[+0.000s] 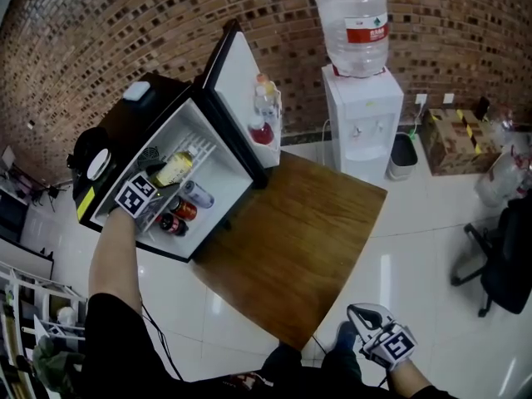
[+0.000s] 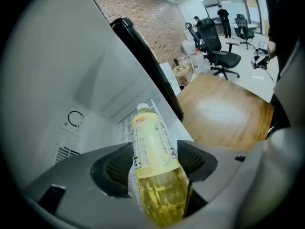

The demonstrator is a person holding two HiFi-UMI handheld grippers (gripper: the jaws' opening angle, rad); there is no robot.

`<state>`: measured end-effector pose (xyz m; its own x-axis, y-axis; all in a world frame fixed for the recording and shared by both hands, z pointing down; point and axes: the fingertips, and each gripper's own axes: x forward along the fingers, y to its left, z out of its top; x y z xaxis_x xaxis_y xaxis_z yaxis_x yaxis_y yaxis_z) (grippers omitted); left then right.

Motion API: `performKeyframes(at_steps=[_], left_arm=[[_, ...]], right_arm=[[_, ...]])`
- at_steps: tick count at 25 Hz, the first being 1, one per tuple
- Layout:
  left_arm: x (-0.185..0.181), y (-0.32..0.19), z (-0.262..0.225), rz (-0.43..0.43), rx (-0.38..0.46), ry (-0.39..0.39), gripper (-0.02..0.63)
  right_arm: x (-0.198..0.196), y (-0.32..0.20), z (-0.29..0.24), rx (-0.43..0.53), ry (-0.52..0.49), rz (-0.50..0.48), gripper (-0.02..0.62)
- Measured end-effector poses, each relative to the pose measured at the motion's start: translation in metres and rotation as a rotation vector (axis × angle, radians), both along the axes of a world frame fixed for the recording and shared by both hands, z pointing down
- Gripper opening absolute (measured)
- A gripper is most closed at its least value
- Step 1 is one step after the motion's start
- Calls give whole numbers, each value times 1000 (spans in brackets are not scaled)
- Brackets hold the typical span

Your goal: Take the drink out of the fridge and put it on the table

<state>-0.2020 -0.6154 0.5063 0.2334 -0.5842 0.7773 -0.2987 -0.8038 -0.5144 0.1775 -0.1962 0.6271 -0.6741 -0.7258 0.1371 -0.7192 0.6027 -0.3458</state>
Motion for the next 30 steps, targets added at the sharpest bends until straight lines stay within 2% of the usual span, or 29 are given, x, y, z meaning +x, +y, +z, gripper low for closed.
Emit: performKeyframes(at_steps=[3, 5, 8, 11, 15, 21, 23, 30], left_arm=[[3, -2, -2, -47, -31, 38, 276], [1, -7, 1, -107, -45, 17, 281], [-6, -25, 9, -201, -16, -30, 299], [-10, -28, 13, -233, -37, -27, 302], [0, -24, 11, -179, -37, -19, 284], [11, -7, 6, -70, 2, 44, 279], [14, 0, -3, -44, 43, 89, 279], [53, 53, -39, 81, 155, 326, 279]], right_arm=[[-2, 3, 2, -13, 2, -3, -11], [-3, 3, 2, -10, 4, -9, -11], [-3, 3, 3, -13, 4, -7, -11], [-6, 3, 4, -16, 2, -5, -11], [-6, 2, 7, -32, 14, 1, -11], [-2, -12, 4, -16, 28, 14, -11], [-2, -20, 6, -18, 30, 24, -11], [-3, -34, 5, -6, 38, 45, -11]])
